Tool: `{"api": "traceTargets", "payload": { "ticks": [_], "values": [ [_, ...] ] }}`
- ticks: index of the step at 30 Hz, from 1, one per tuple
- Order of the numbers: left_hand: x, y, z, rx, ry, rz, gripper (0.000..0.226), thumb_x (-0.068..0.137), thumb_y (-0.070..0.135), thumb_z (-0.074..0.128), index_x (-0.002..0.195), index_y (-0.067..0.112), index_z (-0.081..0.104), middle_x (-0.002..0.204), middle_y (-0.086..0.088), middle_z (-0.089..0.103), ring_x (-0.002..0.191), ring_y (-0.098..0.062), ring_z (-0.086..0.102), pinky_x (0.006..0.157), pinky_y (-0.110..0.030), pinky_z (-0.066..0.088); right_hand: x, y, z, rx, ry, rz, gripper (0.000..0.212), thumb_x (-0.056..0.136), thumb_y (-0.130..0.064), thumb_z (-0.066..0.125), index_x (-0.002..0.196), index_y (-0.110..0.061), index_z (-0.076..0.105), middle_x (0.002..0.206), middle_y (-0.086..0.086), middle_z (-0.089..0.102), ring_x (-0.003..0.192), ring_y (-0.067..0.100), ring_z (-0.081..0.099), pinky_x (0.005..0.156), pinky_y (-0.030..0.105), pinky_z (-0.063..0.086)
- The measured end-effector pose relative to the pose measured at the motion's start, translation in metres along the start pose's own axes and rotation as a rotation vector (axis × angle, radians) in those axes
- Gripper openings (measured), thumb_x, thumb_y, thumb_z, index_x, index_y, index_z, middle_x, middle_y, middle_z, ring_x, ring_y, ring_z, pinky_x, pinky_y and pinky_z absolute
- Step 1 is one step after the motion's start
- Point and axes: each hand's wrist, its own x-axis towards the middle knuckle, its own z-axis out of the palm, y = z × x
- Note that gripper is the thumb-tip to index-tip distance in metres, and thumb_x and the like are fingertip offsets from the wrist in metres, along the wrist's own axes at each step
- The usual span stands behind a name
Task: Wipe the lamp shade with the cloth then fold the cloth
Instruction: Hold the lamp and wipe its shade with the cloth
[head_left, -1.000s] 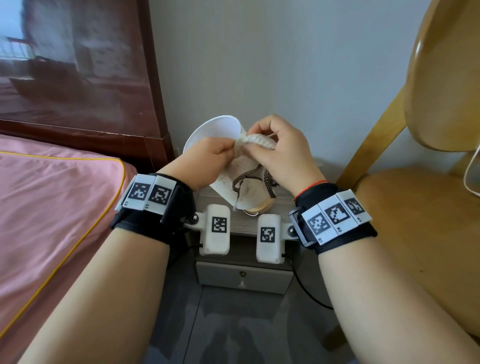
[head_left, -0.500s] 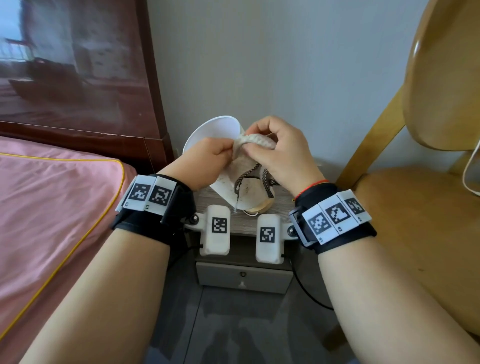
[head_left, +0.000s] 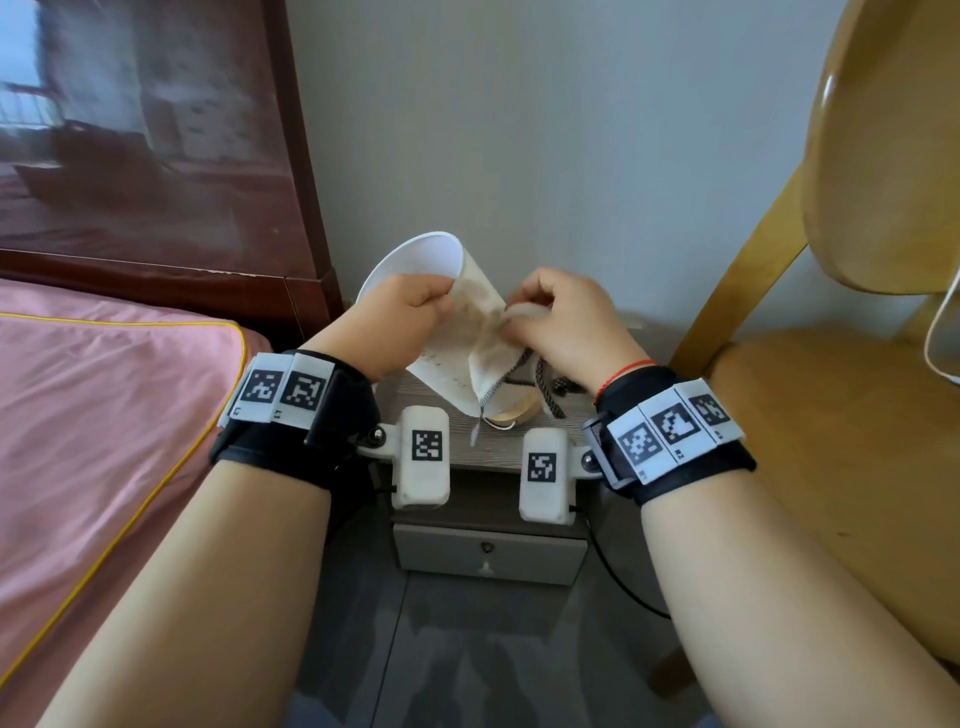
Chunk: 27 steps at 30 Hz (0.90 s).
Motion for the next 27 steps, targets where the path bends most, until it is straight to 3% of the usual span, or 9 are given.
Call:
{"api": "traceTargets", "payload": {
  "ticks": [3, 5, 8, 12, 14, 16, 20, 23, 27],
  "values": [
    [-0.002, 0.003, 0.000, -0.002, 0.000, -0.002, 0.032, 0.101, 0.018, 0.042, 0.103, -0.005, 0.065, 0.090, -0.027, 0.058, 0.081, -0.020, 0.045, 0.072, -0.031, 0.036, -0.002, -0.011, -0.002, 0.187, 0.109, -0.133, 0.013, 0.071, -0.017, 0.073, 0.074, -0.026, 0.063, 0.066, -0.018, 0.061, 0.062, -0.007, 0.054, 0.062, 0.012, 0.042],
    [-0.003, 0.006, 0.002, -0.003, 0.003, 0.018, 0.032, 0.101, 0.017, 0.042, 0.107, -0.002, 0.066, 0.103, -0.027, 0.065, 0.085, -0.019, 0.049, 0.077, -0.031, 0.040, -0.004, -0.018, -0.002, 0.287, 0.124, -0.203, 0.016, 0.072, -0.018, 0.075, 0.077, -0.027, 0.062, 0.071, -0.018, 0.063, 0.066, -0.008, 0.056, 0.064, 0.009, 0.044],
    [-0.003, 0.009, 0.004, 0.034, 0.006, 0.035, 0.029, 0.100, 0.010, 0.041, 0.111, 0.003, 0.067, 0.107, -0.021, 0.068, 0.090, -0.023, 0.055, 0.084, -0.033, 0.046, -0.007, -0.020, 0.005, 0.262, 0.096, -0.216, 0.016, 0.076, -0.018, 0.076, 0.085, -0.021, 0.063, 0.079, -0.017, 0.064, 0.071, -0.009, 0.056, 0.067, 0.007, 0.043],
    [-0.001, 0.008, 0.005, 0.073, -0.014, 0.028, 0.027, 0.100, 0.008, 0.041, 0.106, -0.006, 0.063, 0.092, -0.027, 0.061, 0.079, -0.022, 0.047, 0.070, -0.034, 0.041, -0.010, -0.009, 0.015, 0.226, 0.066, -0.181, 0.016, 0.075, -0.017, 0.075, 0.088, -0.020, 0.065, 0.085, -0.015, 0.064, 0.072, -0.013, 0.054, 0.064, 0.001, 0.038],
    [0.000, 0.008, 0.005, 0.067, -0.016, 0.028, 0.027, 0.100, 0.009, 0.042, 0.104, -0.007, 0.063, 0.098, -0.032, 0.062, 0.080, -0.021, 0.047, 0.071, -0.037, 0.043, -0.010, -0.004, 0.018, 0.180, 0.059, -0.192, 0.017, 0.074, -0.016, 0.074, 0.089, -0.019, 0.065, 0.090, -0.009, 0.065, 0.074, -0.008, 0.054, 0.064, 0.003, 0.038],
    [0.000, 0.008, 0.006, 0.074, -0.014, 0.027, 0.029, 0.100, 0.011, 0.041, 0.099, -0.010, 0.061, 0.088, -0.032, 0.057, 0.076, -0.020, 0.043, 0.066, -0.033, 0.039, -0.009, 0.001, 0.020, 0.114, 0.049, -0.199, 0.017, 0.073, -0.014, 0.073, 0.086, -0.018, 0.063, 0.090, -0.004, 0.064, 0.076, 0.000, 0.054, 0.067, 0.011, 0.041],
    [0.002, 0.006, 0.005, 0.076, 0.005, 0.001, 0.030, 0.100, 0.012, 0.040, 0.097, -0.014, 0.055, 0.080, -0.016, 0.045, 0.072, -0.021, 0.038, 0.063, -0.028, 0.031, -0.011, 0.009, 0.022, 0.021, 0.009, -0.143, 0.018, 0.070, -0.011, 0.069, 0.084, -0.018, 0.061, 0.089, -0.003, 0.062, 0.086, 0.017, 0.057, 0.076, 0.034, 0.048],
    [0.003, 0.005, 0.005, 0.061, 0.015, -0.017, 0.032, 0.101, 0.016, 0.040, 0.098, -0.012, 0.057, 0.082, -0.014, 0.046, 0.074, -0.020, 0.039, 0.065, -0.030, 0.033, -0.011, 0.018, 0.022, -0.038, -0.059, -0.013, 0.018, 0.069, -0.009, 0.064, 0.084, -0.019, 0.061, 0.091, -0.001, 0.064, 0.089, 0.018, 0.058, 0.078, 0.036, 0.050],
    [0.002, 0.006, 0.007, 0.105, 0.055, -0.003, 0.034, 0.102, 0.020, 0.039, 0.092, -0.007, 0.058, 0.077, -0.012, 0.042, 0.071, -0.019, 0.036, 0.061, -0.027, 0.029, -0.010, 0.035, 0.016, -0.426, -0.312, 0.124, 0.013, 0.082, -0.012, 0.056, 0.088, -0.021, 0.063, 0.100, 0.000, 0.064, 0.096, 0.022, 0.061, 0.083, 0.033, 0.049]
  ]
}}
